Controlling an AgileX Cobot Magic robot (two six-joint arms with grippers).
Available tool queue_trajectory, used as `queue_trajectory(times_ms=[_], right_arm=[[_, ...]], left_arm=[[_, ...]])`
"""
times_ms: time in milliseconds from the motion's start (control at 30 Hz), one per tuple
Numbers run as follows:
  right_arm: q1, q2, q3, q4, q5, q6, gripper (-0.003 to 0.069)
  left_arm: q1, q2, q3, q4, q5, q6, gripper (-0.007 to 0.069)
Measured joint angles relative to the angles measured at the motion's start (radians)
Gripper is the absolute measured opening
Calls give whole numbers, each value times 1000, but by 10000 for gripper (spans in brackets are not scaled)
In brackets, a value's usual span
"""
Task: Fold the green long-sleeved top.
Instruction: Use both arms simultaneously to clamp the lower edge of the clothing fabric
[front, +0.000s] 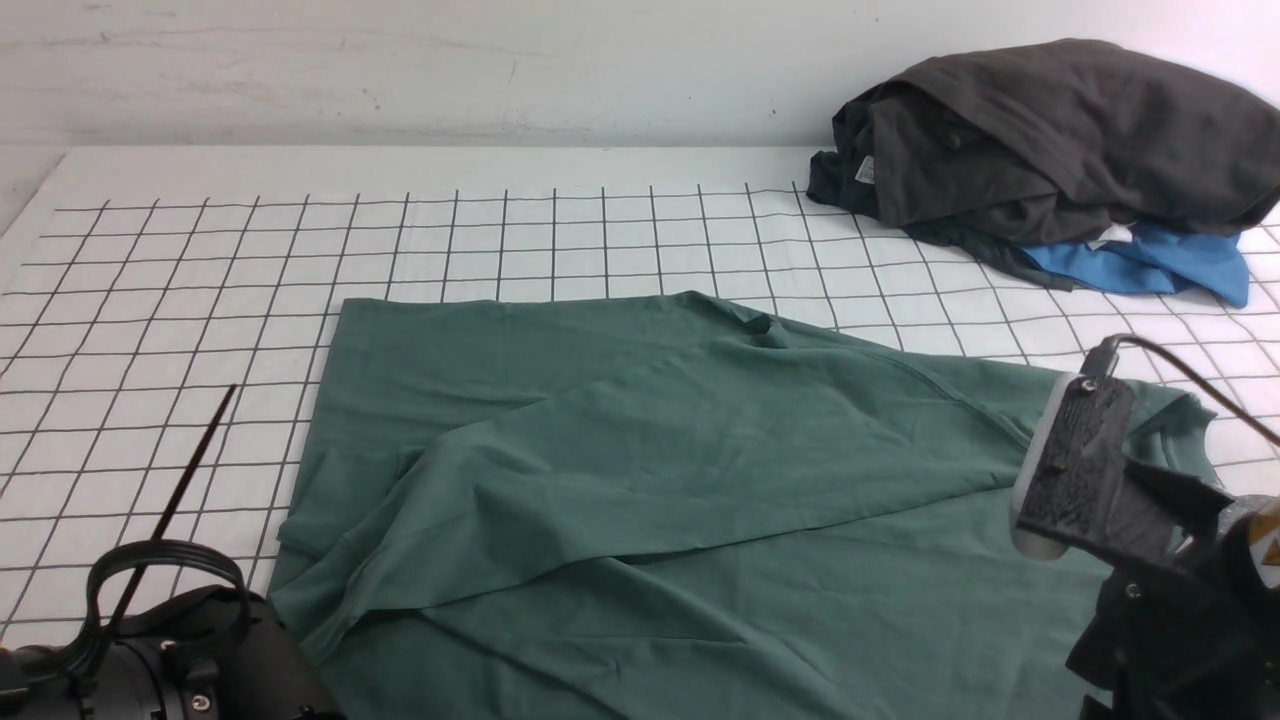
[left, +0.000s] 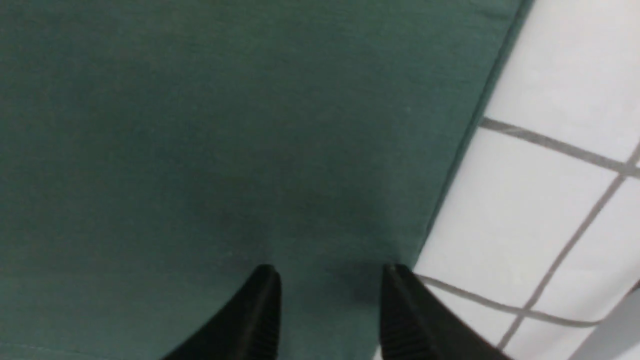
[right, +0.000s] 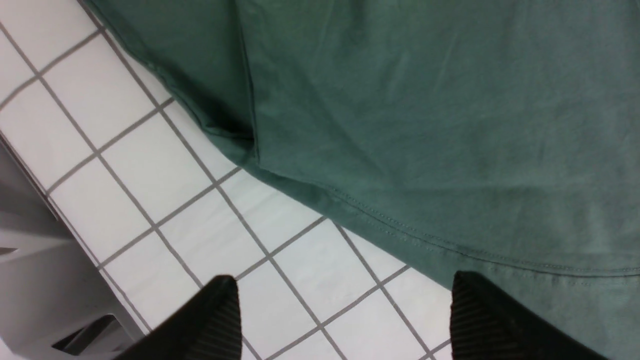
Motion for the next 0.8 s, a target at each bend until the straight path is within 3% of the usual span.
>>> queue_trajectory(times_ms=[133,267,567,800], right_arm=[[0,0,0,23,0,1,514],[0,-1,0,35,-10,1,514],[0,-1,0,56,-18,1,514],[0,-1,0,59,-25,1,514]], left_arm=[[0,0,2,-12,37,11,461],[0,0,26,15,-1,20,514],[0,0,45,178,-67,-98,449],[0,0,45,229,-74,-148,382]])
